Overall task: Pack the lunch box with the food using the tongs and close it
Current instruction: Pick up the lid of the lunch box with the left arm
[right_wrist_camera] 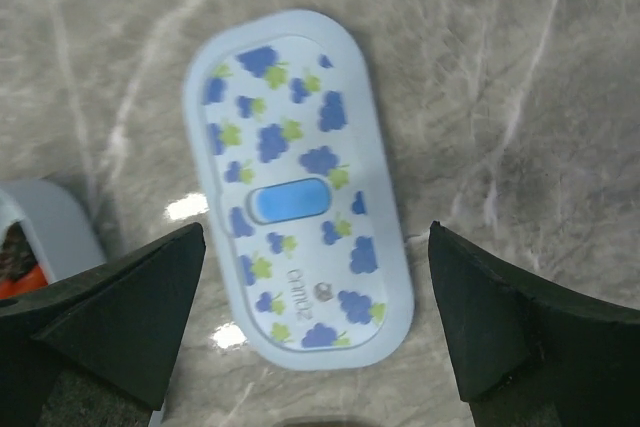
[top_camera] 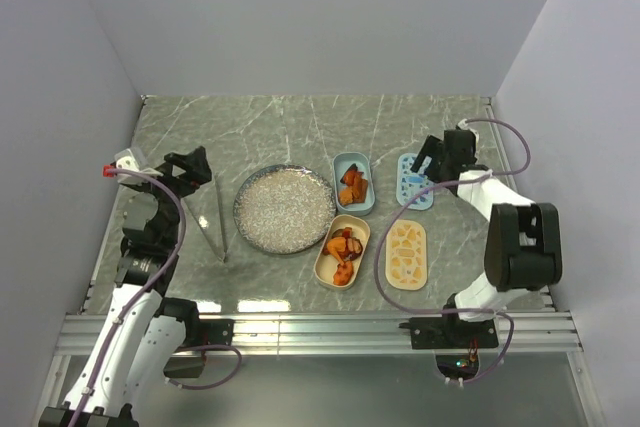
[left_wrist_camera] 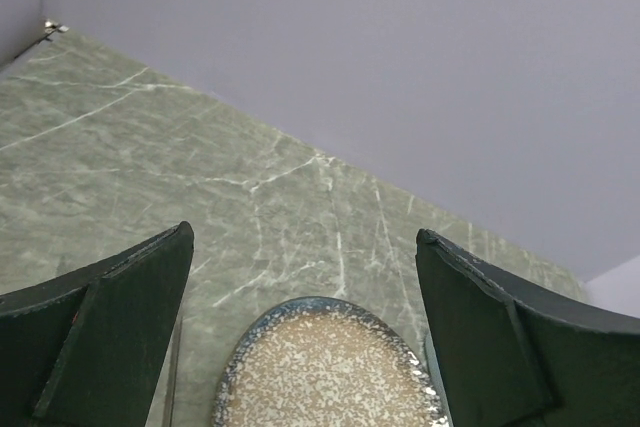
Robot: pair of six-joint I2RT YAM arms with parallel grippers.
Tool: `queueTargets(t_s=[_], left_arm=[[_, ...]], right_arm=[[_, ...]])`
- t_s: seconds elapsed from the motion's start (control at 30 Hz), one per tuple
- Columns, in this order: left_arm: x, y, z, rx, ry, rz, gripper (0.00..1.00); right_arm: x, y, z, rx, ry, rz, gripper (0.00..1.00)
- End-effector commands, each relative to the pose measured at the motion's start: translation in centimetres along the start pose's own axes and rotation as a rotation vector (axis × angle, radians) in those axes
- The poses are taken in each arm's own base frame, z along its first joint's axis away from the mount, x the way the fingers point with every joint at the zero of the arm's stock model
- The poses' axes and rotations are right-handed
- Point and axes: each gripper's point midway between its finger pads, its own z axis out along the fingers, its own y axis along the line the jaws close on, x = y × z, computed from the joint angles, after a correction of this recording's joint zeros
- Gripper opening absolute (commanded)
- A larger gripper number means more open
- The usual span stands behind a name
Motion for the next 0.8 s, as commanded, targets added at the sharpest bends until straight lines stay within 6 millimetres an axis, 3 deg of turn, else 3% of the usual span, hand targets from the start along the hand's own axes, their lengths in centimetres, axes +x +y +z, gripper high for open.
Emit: queueTargets(t_s=[0.0, 0.17, 0.3, 0.53, 0.63, 0.77], left_arm=[[-1.2, -1.8, -0.4, 0.089, -0.038, -0.002, 1.00], [-0.6, -2.4, -0.3, 0.124, -0.010, 0.005, 1.00], [-0.7, -2.4, -0.4, 0.123, -0.008, 0.007, 1.00], [-0.9, -2.5, -0.7, 0.133, -0.017, 0.003, 0.99], [-0.8, -2.6, -0.7, 0.136, -0.012, 0.002, 0.99], [-0.7, -2.5, -0.7, 0.131, -0.010, 0.001, 0.99]], right_arm=[[0.5, -0.8, 1.4, 0.006, 0.095, 0.051, 1.00], [2.8, -0.4, 3.6, -0.004, 0.228, 0.047, 0.99], [3.7, -0.2, 4.0, -0.020, 0.276, 0.040, 0.95], [5.0, 0.0, 3.6, -0.050, 0.322, 0.023, 0.76], [5.5, -0.1, 3.6, -0.056, 0.340, 0.016, 0.61], [5.8, 0.3, 3.7, -0.083, 0.356, 0.010, 0.30]])
